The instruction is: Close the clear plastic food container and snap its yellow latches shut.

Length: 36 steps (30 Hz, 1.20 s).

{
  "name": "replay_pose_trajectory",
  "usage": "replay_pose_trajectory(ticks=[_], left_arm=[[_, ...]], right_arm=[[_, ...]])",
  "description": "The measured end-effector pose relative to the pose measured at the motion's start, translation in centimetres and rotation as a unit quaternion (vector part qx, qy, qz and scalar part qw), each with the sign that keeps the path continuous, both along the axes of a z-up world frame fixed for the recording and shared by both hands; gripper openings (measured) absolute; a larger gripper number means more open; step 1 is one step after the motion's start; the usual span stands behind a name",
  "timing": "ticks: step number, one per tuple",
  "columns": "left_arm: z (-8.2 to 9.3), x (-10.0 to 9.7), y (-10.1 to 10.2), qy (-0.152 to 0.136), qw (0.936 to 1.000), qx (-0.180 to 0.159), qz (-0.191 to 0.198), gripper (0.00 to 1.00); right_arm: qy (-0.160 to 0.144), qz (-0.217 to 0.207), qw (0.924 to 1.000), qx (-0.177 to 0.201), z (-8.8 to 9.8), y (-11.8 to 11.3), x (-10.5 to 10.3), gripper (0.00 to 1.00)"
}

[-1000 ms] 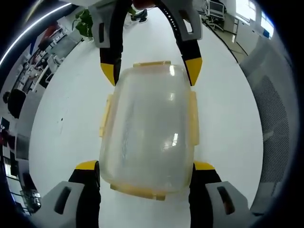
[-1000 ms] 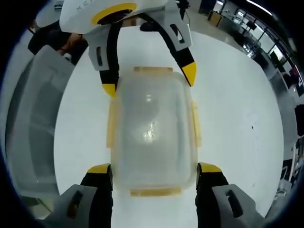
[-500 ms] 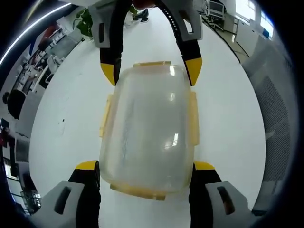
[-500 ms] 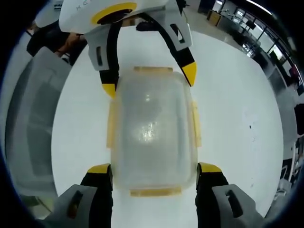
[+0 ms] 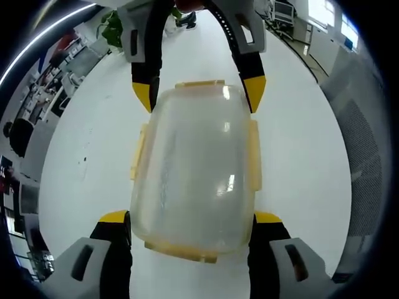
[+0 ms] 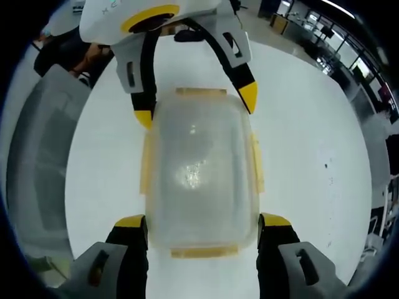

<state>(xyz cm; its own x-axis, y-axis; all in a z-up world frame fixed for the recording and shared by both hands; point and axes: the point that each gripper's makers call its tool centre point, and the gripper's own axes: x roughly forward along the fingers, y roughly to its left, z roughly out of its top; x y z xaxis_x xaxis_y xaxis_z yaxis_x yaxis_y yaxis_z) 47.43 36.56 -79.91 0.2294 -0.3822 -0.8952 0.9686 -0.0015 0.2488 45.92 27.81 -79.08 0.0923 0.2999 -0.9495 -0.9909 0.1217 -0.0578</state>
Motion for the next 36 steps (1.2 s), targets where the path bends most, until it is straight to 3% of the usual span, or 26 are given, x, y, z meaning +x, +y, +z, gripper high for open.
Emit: replay_pose_trajectory(ticks=[30,36], left_arm=[[0.2,0.1,0.0,0.001,1.0000,-0.001,0.000,0.78],[0.1,-0.1,0.9,-0.006,0.9999,0.006,0.006,0.85]], right_arm=[[-0.007,-0.001,1.0000,-0.004,0.1,0.0,0.0,0.73],[-0.025,-0.015,0.9996,0.002,0.3,-0.3,-0.2,0.82]])
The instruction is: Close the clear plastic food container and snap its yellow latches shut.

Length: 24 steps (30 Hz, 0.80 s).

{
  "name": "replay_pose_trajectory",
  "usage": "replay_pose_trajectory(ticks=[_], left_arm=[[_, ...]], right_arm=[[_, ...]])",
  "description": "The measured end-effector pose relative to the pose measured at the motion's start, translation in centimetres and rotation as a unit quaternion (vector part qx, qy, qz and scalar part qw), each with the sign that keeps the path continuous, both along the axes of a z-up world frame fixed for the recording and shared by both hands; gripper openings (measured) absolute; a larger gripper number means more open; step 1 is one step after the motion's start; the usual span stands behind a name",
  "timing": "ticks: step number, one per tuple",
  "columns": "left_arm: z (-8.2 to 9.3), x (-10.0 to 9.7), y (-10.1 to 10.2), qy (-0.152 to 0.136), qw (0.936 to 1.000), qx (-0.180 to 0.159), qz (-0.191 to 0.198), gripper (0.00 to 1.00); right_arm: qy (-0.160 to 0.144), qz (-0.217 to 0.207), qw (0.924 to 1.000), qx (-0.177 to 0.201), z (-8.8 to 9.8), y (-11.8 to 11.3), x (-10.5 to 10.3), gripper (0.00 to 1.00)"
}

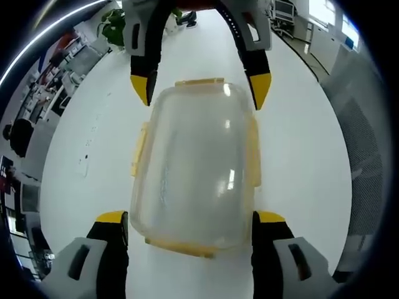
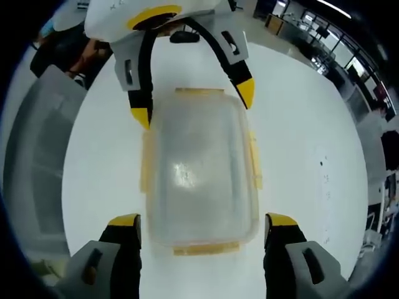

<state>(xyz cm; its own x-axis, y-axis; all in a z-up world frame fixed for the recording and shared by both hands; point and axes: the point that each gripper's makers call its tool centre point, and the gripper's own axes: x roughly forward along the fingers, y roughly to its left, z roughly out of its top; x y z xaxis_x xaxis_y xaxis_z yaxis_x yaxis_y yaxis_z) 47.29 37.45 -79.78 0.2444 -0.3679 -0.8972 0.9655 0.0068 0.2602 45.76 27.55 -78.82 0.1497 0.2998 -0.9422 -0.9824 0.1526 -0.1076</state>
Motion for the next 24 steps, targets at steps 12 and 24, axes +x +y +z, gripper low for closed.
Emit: replay_pose_trajectory(ticks=[12,24], left_arm=[[1.2,-0.4,0.1,-0.010,0.9993,-0.028,0.025,0.90],[2.2,-1.2,0.4,-0.011,0.9963,-0.061,0.060,0.91]], right_arm=[[-0.027,-0.025,0.9992,0.013,1.0,-0.6,0.0,0.83],[-0.048,-0.066,0.9958,0.041,2.3,-1.1,-0.2,0.82]])
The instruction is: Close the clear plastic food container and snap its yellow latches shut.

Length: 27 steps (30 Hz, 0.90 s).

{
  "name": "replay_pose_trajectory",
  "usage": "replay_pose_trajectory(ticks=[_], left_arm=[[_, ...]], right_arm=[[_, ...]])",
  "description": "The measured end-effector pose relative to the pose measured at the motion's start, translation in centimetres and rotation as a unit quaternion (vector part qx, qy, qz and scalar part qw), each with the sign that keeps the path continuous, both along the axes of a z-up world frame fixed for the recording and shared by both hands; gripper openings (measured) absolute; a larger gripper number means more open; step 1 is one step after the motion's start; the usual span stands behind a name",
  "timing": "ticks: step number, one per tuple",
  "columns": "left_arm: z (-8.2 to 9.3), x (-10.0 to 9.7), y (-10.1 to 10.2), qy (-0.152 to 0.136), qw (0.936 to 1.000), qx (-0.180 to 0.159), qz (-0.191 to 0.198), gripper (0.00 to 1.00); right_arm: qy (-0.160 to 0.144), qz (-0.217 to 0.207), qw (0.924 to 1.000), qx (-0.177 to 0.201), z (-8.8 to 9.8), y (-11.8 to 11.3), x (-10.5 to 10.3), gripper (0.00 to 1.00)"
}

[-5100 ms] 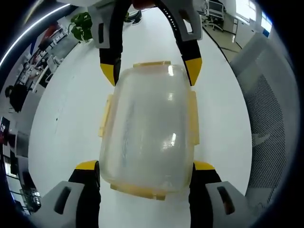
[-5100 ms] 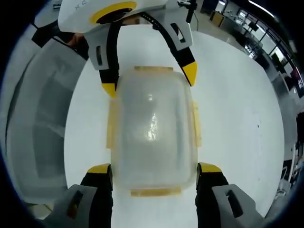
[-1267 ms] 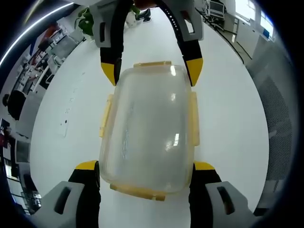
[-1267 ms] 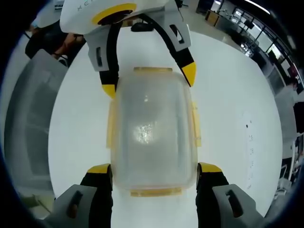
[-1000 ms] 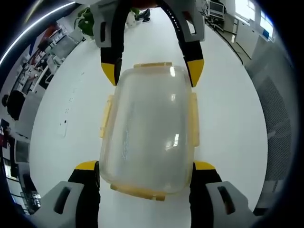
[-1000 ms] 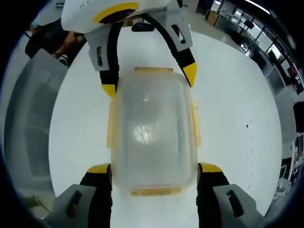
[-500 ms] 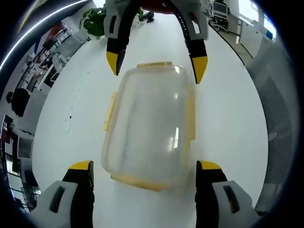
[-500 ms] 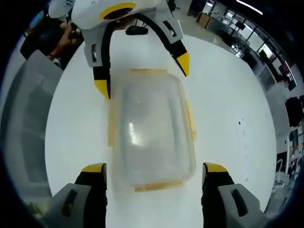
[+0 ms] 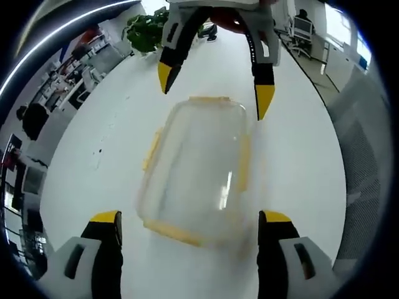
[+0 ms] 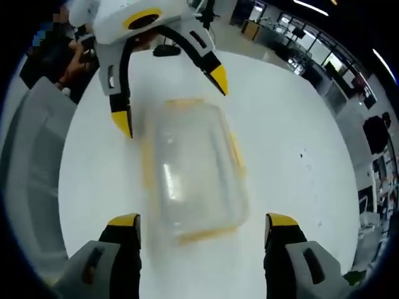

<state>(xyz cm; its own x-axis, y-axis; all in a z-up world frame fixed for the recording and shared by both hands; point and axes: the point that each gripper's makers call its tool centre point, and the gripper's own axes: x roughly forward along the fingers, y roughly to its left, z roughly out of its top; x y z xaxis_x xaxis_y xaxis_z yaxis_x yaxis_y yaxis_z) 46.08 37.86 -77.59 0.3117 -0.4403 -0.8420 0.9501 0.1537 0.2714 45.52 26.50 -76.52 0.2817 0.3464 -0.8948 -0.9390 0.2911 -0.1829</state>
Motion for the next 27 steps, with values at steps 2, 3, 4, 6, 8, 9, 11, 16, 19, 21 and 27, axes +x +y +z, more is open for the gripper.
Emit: replay_pose_trajectory(ticks=[2,3,4,6,8,9,11,16,19,21,27], left_arm=[[0.1,-0.1,0.1,0.000,1.0000,-0.004,0.005,0.91],[0.2,-0.2,0.2,0.001,0.9999,-0.007,0.008,0.91],[0.3,-0.2,0.3,0.001,0.9999,-0.009,0.011,0.91],[0.3,-0.3,0.4,0.001,0.9998,-0.012,0.015,0.91],[0.6,-0.5,0.4,0.003,0.9995,-0.023,0.023,0.91],[0.7,-0.6,0.3,0.004,0.9993,-0.028,0.026,0.91],[0.8,-0.8,0.4,0.007,0.9987,-0.035,0.035,0.91],[0.4,-1.6,1.1,0.008,0.9985,-0.033,0.043,0.91],[0.3,-2.0,1.4,0.009,0.9983,-0.034,0.046,0.90],[0.3,-2.3,1.6,0.010,0.9979,-0.038,0.051,0.91],[0.3,-2.9,2.0,0.012,0.9971,-0.044,0.061,0.91]], right_arm=[[-0.002,-0.013,0.9998,0.015,0.5,0.2,0.0,0.81],[-0.004,-0.017,0.9997,0.019,0.6,0.2,0.0,0.81],[-0.005,-0.021,0.9996,0.021,0.7,0.2,0.1,0.81],[-0.005,-0.028,0.9992,0.029,0.9,0.4,0.0,0.81],[-0.005,-0.034,0.9988,0.035,1.0,0.4,-0.1,0.81],[-0.005,-0.038,0.9985,0.040,1.0,0.5,-0.2,0.81],[-0.005,-0.041,0.9982,0.044,1.2,0.6,-0.5,0.81],[-0.007,-0.052,0.9970,0.056,1.5,0.6,-1.0,0.81],[-0.006,-0.062,0.9961,0.062,1.4,0.5,-1.4,0.81],[-0.008,-0.067,0.9955,0.066,1.4,0.4,-1.7,0.81],[-0.020,-0.087,0.9920,0.090,1.7,0.5,-2.1,0.81]])
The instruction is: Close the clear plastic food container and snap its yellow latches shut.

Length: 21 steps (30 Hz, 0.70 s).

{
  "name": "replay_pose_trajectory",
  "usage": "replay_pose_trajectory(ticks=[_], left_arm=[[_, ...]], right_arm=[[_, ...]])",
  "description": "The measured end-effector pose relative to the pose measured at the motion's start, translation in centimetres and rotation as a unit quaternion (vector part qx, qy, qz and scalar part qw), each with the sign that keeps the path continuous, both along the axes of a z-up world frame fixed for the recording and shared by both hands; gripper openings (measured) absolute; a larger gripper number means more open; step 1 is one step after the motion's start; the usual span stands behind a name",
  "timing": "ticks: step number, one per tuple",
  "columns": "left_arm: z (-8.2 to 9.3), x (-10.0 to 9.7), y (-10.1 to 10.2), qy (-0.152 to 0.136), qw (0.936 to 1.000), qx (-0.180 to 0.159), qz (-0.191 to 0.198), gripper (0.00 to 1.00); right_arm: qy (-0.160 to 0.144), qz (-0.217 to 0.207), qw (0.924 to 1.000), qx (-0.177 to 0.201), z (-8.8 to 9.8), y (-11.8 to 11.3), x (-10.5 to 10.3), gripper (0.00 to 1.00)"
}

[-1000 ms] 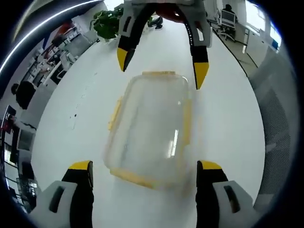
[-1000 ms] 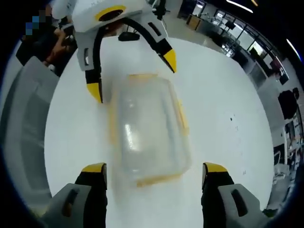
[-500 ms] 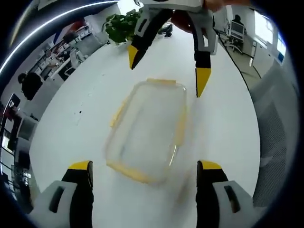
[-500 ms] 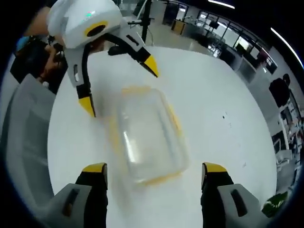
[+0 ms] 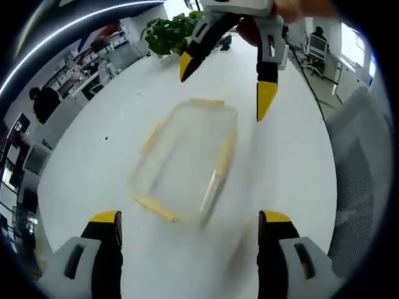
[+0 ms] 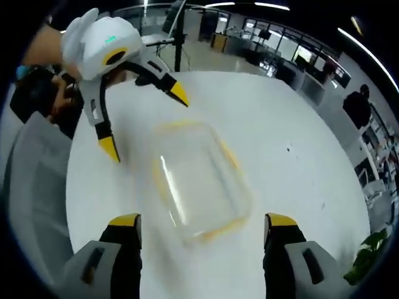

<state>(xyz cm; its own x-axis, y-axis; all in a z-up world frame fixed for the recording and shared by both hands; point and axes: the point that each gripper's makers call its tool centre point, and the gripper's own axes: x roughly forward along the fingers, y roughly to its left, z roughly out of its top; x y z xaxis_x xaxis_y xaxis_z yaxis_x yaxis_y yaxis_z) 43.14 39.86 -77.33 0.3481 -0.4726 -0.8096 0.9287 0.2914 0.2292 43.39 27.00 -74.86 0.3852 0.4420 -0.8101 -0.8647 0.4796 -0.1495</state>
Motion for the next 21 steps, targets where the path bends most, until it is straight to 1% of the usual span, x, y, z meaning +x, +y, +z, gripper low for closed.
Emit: replay_pose_trajectory(ticks=[6,15,21], left_arm=[[0.4,-0.4,0.0,0.001,0.9997,-0.015,0.017,0.91],[0.9,-1.2,0.0,-0.001,0.9989,-0.031,0.034,0.91],[1.0,-1.7,-0.1,-0.001,0.9981,-0.042,0.045,0.91]], right_arm=[[-0.006,-0.013,0.9998,0.013,0.7,0.1,-0.4,0.81],[-0.013,-0.035,0.9988,0.030,1.0,-0.1,-1.3,0.81],[-0.021,-0.058,0.9971,0.045,1.3,-0.1,-1.6,0.81]])
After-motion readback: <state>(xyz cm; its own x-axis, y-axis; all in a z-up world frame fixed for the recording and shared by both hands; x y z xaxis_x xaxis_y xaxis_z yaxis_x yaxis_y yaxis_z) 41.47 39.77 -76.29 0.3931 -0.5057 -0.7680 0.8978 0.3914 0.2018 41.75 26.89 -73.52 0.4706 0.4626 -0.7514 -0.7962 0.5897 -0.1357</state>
